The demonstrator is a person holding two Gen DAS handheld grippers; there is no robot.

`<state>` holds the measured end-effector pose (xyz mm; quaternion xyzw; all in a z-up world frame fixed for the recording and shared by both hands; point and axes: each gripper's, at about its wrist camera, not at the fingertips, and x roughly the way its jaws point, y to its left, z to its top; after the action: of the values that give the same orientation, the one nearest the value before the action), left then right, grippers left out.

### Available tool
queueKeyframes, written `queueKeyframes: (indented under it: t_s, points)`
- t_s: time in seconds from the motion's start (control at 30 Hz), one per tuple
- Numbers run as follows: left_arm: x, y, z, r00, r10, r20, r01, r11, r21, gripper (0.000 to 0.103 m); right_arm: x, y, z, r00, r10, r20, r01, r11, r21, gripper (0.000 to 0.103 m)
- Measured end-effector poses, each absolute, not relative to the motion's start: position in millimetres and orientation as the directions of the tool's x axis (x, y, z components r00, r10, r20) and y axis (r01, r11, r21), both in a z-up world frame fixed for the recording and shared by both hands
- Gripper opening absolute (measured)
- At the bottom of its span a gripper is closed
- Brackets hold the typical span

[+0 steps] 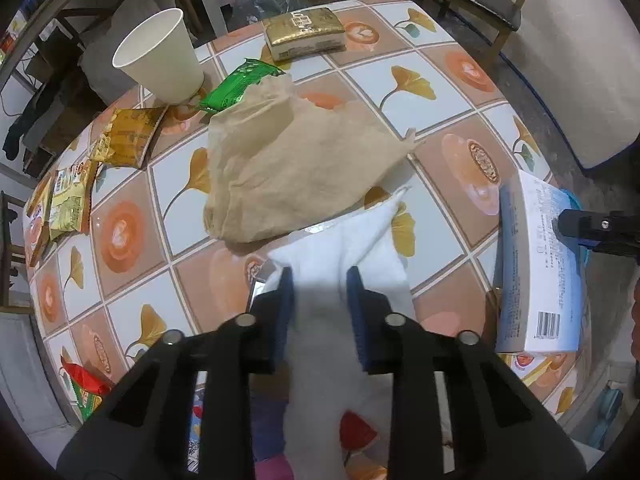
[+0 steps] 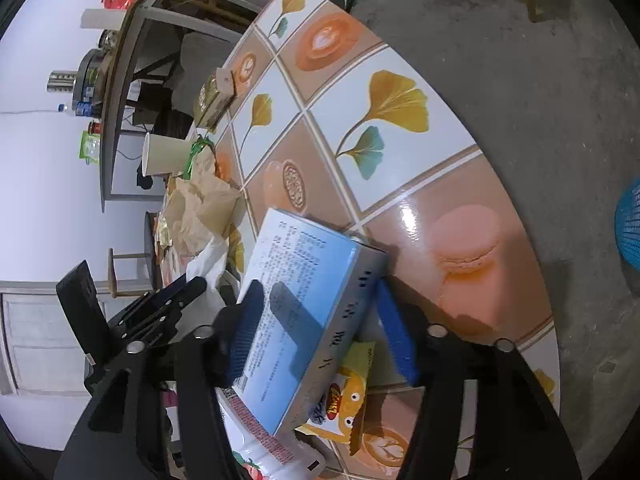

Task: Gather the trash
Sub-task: 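Grasp the white tissue with the left gripper while the right gripper grasps the blue tissue box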

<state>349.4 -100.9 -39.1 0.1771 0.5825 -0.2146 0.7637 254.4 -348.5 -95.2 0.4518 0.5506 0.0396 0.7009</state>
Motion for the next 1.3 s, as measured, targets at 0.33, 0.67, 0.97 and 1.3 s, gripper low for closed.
queueKeyframes:
  t_s: [0.33, 0.67, 0.97, 1.3]
  points:
    - [343, -97, -29, 0.25, -0.175, -0.952, 0.529, 0.848, -0.017, 0.008, 249, -360, -100, 0.428, 0.575, -0.697, 0.447, 0.535, 0.717, 0.027]
    - [339, -89, -7, 0.297, -0.248, -0.922, 0.517, 0.854, -0.063, 0.006, 248, -363, -93, 0.446, 0.597, -0.667, 0.428, 0.511, 0.745, 0.008]
    - [335, -85, -2, 0.294, -0.285, -0.912, 0.512, 0.853, -0.101, 0.006, 263, -338, -73, 0.347, 0.552, -0.759, 0.451, 0.611, 0.65, 0.071]
    - [334, -69, 4, 0.296, -0.345, -0.891, 0.49, 0.855, -0.168, 0.006, 317, -280, -69, 0.143, 0.375, -0.916, 0.509, 0.766, 0.393, 0.085]
